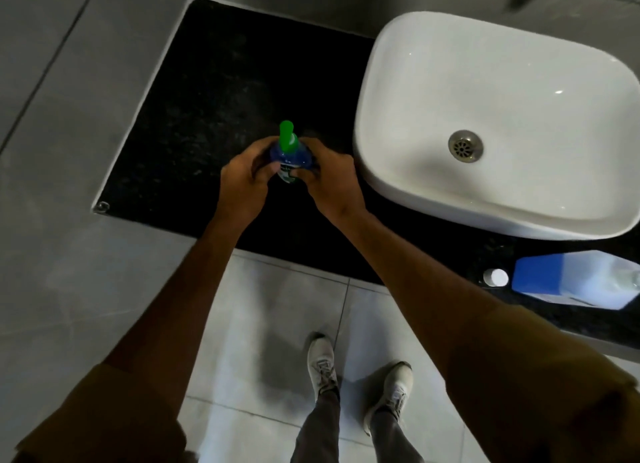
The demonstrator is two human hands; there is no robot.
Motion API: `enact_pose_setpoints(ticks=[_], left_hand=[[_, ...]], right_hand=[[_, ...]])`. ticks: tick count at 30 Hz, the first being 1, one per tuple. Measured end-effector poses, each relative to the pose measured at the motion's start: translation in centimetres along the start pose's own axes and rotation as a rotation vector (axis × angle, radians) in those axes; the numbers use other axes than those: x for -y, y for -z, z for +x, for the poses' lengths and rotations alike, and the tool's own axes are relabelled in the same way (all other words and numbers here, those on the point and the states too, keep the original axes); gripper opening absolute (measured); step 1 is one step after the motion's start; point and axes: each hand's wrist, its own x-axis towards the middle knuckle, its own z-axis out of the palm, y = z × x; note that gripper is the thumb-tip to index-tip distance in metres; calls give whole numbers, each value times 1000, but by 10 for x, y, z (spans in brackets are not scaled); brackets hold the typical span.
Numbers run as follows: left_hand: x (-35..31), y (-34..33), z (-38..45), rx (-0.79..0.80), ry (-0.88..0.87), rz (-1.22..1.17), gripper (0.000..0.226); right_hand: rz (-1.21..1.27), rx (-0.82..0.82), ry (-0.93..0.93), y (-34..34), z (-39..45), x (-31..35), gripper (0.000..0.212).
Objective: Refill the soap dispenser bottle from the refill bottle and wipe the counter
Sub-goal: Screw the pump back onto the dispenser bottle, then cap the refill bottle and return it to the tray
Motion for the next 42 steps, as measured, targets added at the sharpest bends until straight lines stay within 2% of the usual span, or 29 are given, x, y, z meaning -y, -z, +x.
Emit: enact_pose_setpoints(ticks=[7,10,12,14,16,17,19,22,26,28,30,33,35,37,39,42], left_hand=[[5,-3,-2,31,21,-15,42],[6,-3,-1,44,50,-14,51],[8,-6,-7,-26,85,-100,56],[11,-12,-23,-186,107,-126,52],[11,-21,-46,-334,129,-64,40],[9,-29,-60,-356,113,-28,34],[-3,-52,-90,-274,13,28,24],[-35,-102,-130,-33,-119,54,20],[-86,-175,-156,272,-227,95,22],[-110,-213,-161,334,-288,170,24],[-130,-250,-163,378,-336,299,33],[-146,-294,-162,488,-330,504,57],[-146,-312,-164,519,-324,570,51],[-143,-318,-165,486,-302,524,32],[-145,-317,-166,413,-216,420,22],[-164,-308,-163,275,-129,258,19]], right_hand=[[31,8,-18,-5,-3,-1,53],[8,36,-37,-1,-3,2,58],[8,51,-70,2,-5,3,68],[44,23,-109,9,-15,-1,72],[101,-46,-144,19,-36,-10,65],[111,-82,-157,26,-52,-17,59],[117,-137,-189,40,-97,-34,44],[124,-190,-311,67,-184,-62,28],[49,-259,-516,120,-292,-97,29],[48,-392,-620,153,-319,-114,38],[73,-547,-678,191,-325,-129,60],[175,-611,-636,245,-310,-145,95],[228,-545,-555,276,-294,-153,103],[223,-462,-491,298,-279,-155,102],[165,-393,-448,311,-268,-156,93],[148,-286,-484,318,-258,-152,73]])
